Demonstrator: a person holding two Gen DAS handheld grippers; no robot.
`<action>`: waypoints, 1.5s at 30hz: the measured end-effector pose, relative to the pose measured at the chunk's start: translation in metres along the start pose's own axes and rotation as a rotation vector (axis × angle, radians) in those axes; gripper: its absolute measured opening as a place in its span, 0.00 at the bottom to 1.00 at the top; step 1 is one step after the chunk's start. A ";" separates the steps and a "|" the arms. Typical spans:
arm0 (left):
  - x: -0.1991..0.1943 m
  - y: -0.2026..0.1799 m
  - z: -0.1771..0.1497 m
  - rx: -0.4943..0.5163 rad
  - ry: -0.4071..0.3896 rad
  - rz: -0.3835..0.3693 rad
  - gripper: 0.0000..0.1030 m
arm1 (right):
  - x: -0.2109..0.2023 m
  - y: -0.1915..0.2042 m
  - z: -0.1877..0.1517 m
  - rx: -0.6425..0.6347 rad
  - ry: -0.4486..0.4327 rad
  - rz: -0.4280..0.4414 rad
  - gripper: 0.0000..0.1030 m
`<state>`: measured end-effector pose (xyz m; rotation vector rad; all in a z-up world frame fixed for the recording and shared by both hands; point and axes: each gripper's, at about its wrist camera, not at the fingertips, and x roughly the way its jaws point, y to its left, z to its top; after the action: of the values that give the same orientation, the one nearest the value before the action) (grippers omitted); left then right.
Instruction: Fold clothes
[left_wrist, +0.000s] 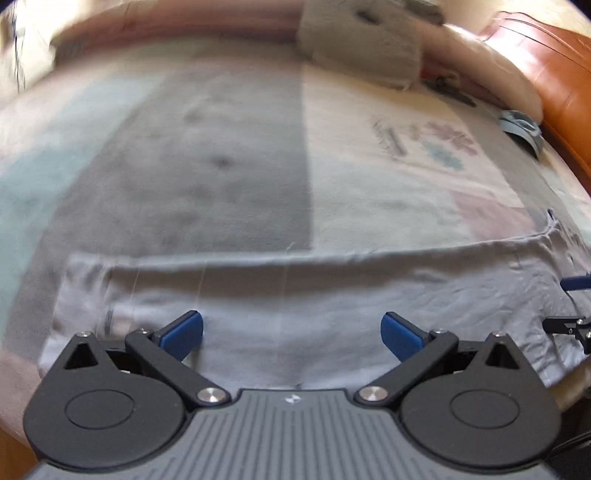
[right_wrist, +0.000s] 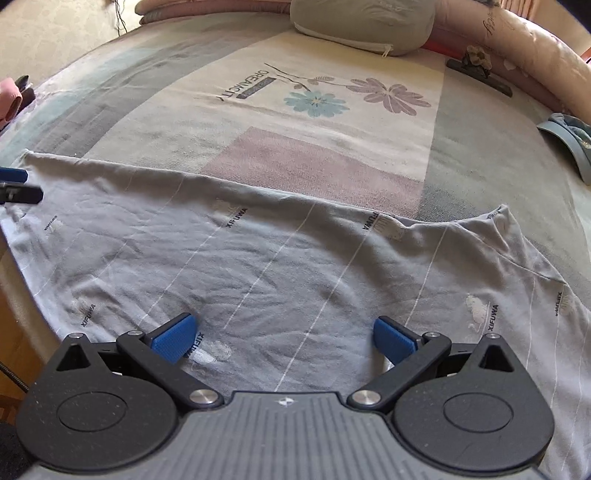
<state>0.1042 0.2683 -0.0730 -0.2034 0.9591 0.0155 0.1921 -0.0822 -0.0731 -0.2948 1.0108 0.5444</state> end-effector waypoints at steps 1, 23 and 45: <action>0.000 0.004 0.001 -0.006 -0.002 -0.004 0.99 | 0.000 0.001 0.000 0.000 0.001 -0.003 1.00; 0.002 0.028 0.016 -0.075 0.014 0.037 0.99 | 0.003 -0.001 -0.001 0.000 -0.010 0.007 1.00; 0.021 0.000 0.027 -0.038 0.057 0.099 0.99 | -0.002 -0.003 -0.004 -0.005 -0.027 0.006 1.00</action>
<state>0.1383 0.2717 -0.0747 -0.1921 1.0255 0.1195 0.1904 -0.0868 -0.0737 -0.2887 0.9849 0.5553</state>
